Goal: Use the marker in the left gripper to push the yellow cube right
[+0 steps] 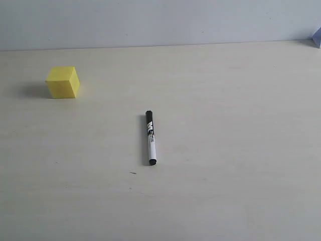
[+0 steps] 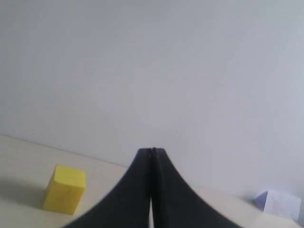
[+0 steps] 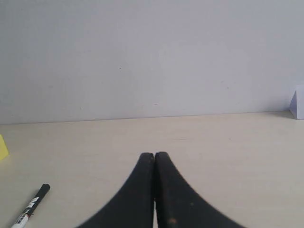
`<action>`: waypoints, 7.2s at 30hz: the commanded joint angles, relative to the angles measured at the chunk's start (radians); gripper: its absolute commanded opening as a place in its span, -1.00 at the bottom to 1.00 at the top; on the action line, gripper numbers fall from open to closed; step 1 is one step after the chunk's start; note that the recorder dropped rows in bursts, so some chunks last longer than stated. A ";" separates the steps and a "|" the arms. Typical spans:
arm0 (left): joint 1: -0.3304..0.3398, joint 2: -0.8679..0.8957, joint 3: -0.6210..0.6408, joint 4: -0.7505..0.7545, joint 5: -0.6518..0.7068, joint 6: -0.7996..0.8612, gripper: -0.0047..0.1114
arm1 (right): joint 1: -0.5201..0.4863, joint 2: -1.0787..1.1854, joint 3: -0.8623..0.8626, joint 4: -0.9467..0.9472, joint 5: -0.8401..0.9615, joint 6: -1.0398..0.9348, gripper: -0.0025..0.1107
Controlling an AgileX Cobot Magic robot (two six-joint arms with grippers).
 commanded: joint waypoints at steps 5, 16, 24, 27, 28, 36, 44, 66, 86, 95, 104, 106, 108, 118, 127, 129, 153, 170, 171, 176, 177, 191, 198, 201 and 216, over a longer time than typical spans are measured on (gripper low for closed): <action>0.002 0.053 -0.059 0.076 -0.011 -0.078 -0.92 | 0.001 -0.005 0.005 0.000 -0.008 -0.002 -0.96; -0.002 0.298 -0.303 0.131 0.077 -0.071 -0.92 | 0.001 -0.005 0.005 0.000 -0.008 -0.002 -0.96; -0.002 0.558 -0.550 0.158 0.184 0.042 -0.92 | 0.001 -0.005 0.005 0.000 -0.008 -0.002 -0.96; -0.002 0.706 -0.709 0.158 0.287 0.141 -0.92 | 0.001 -0.005 0.005 0.000 -0.008 -0.002 -0.96; -0.002 0.795 -0.822 0.158 0.415 0.176 -0.92 | 0.001 -0.005 0.005 0.000 -0.008 -0.002 -0.96; -0.002 1.060 -1.140 0.281 0.743 0.176 -0.90 | 0.001 -0.005 0.005 0.000 -0.008 -0.002 -0.96; 0.000 1.211 -1.281 0.453 1.132 0.001 -0.10 | 0.001 -0.005 0.005 0.000 -0.008 -0.002 -0.96; -0.215 1.710 -1.317 0.253 1.112 -0.373 -0.13 | 0.001 -0.005 0.005 0.000 -0.008 -0.002 -0.96; -0.418 2.176 -1.763 0.260 1.264 -0.474 -0.13 | 0.001 -0.005 0.005 0.000 -0.008 -0.002 -0.96; -0.450 2.251 -1.807 0.271 1.291 -0.497 -0.13 | 0.001 -0.005 0.005 0.000 -0.008 -0.002 -0.96; -0.456 2.274 -1.807 0.282 1.295 -0.511 -0.13 | 0.001 -0.005 0.005 0.000 -0.008 -0.002 -0.96; -0.456 2.284 -1.807 0.282 1.295 -0.511 -0.13 | 0.001 -0.005 0.005 0.000 -0.008 -0.002 -0.96; -0.456 2.293 -1.807 0.282 1.292 -0.511 -0.13 | 0.001 -0.005 0.005 0.000 -0.008 -0.002 -0.96; -0.456 2.308 -1.807 0.282 1.275 -0.523 -0.13 | 0.001 -0.005 0.005 0.000 -0.008 -0.002 -0.96; -0.458 2.308 -1.807 0.282 1.257 -0.530 -0.13 | 0.001 -0.005 0.005 0.000 -0.008 -0.002 -0.96; -0.458 2.308 -1.807 0.282 1.247 -0.530 -0.13 | 0.001 -0.005 0.005 0.000 -0.008 -0.002 -0.96; -0.458 2.309 -1.807 0.282 1.236 -0.530 -0.13 | 0.001 -0.005 0.005 0.000 -0.008 -0.002 -0.96; -0.458 2.309 -1.807 0.280 1.236 -0.553 -0.13 | 0.001 -0.005 0.005 0.000 -0.008 -0.002 -0.96; -0.458 2.309 -1.807 0.280 1.236 -0.553 -0.13 | 0.001 -0.005 0.005 0.000 -0.008 -0.002 -0.96; -0.458 2.309 -1.807 0.280 1.236 -0.553 -0.13 | 0.001 -0.005 0.005 0.000 -0.008 -0.002 -0.96; -0.458 2.309 -1.807 0.280 1.234 -0.553 -0.13 | 0.001 -0.005 0.005 0.000 -0.008 -0.002 -0.96; -0.458 2.309 -1.807 0.280 1.214 -0.553 -0.13 | 0.001 -0.005 0.005 0.000 -0.008 -0.002 -0.96; -0.458 2.309 -1.807 0.280 1.242 -0.553 -0.13 | 0.001 -0.005 0.005 0.000 -0.008 -0.002 -0.96; -0.458 2.309 -1.807 0.280 1.242 -0.553 -0.13 | 0.001 -0.005 0.005 0.000 -0.008 -0.002 -0.96; -0.458 2.327 -1.807 0.280 1.216 -0.553 -0.13 | 0.001 -0.005 0.005 0.000 -0.008 -0.002 -0.96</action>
